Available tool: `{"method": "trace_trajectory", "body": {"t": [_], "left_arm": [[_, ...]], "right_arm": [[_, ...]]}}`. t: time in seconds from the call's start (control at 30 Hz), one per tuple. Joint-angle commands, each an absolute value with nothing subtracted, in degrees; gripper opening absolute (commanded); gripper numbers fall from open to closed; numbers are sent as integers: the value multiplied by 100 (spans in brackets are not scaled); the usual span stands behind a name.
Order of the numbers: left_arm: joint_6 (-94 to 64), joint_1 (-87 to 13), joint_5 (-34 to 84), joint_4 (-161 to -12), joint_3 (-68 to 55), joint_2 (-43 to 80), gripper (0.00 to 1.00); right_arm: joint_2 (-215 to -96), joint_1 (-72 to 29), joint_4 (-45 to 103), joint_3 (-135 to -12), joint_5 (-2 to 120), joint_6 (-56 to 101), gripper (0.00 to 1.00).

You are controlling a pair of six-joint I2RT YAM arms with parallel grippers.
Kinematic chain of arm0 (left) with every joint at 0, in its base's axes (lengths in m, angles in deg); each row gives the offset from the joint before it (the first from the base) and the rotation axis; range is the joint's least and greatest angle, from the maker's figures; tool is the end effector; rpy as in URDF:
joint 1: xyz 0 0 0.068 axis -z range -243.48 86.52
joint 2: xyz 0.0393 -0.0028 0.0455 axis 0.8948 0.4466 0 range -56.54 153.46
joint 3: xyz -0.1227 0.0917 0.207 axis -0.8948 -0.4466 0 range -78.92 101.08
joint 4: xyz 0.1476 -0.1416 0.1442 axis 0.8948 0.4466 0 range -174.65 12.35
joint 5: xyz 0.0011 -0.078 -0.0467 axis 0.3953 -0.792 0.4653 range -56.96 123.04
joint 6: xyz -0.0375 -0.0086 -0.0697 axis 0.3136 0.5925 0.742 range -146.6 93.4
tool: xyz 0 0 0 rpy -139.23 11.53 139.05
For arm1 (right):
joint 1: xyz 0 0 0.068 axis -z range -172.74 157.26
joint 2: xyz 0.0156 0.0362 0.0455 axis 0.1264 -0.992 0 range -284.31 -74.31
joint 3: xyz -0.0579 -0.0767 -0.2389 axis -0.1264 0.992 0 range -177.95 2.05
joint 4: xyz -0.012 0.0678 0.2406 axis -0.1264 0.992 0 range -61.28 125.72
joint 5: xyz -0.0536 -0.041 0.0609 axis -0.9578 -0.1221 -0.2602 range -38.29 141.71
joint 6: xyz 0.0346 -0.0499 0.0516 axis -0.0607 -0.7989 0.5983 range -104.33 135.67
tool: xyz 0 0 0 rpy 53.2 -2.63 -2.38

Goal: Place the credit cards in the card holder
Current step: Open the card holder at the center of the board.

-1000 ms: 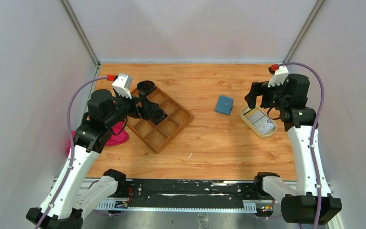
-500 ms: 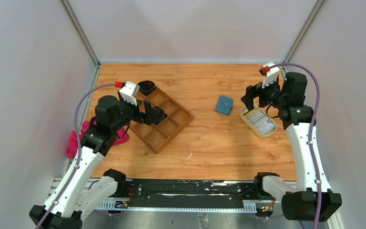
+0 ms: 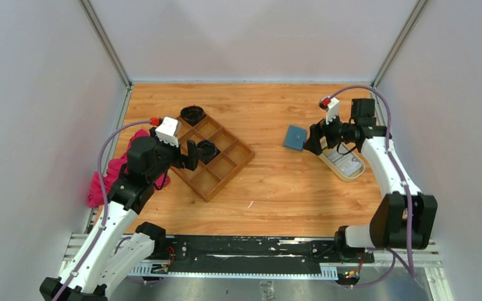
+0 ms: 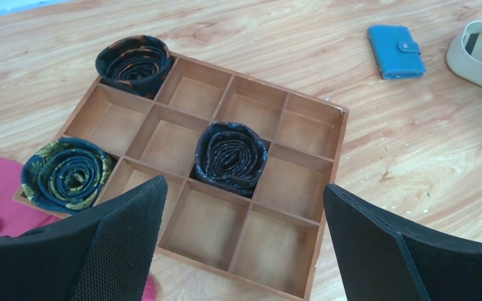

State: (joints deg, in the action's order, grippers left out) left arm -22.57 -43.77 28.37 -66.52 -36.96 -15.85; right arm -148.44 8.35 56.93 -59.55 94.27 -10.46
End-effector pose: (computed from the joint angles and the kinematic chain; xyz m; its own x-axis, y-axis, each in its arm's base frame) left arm 0.1862 -0.0726 0.2991 -0.3012 0.0334 -0.9530 0.3892 0.9167 -0.0909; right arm 0.2879 0.0410 0.2789 -0.3663 -0.3174 -0.8747 -0.7348 0.6753 0.0627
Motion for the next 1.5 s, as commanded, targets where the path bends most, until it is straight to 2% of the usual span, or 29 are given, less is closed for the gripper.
{"method": "trace_trajectory", "body": {"t": [0.0, 0.27, 0.47, 0.77, 1.2, 1.47], "left_arm": [[-2362, -4353, 2971, -6610, -3783, -1566, 100], [-2396, -4353, 3091, -6560, -3770, -1558, 100], [-2423, -4353, 3106, -6560, -3778, -1549, 100], [-2441, -4353, 3102, -6557, -3778, -1470, 100], [-2458, -4353, 3093, -6544, -3778, -1387, 100], [-2458, -4353, 3059, -6549, -3787, -1371, 100]], "right_arm": [[-15503, 759, 5541, -6331, 9678, -574, 97], [-17074, 761, 5555, -7388, 9077, 337, 86], [-18306, 760, 6189, -8627, 8706, 665, 81], [-19657, 761, 6532, -9637, 8364, 1495, 63], [-20252, 761, 6555, -9829, 8812, 1966, 45], [-20194, 760, 6541, -9849, 8786, 1878, 41]]}}
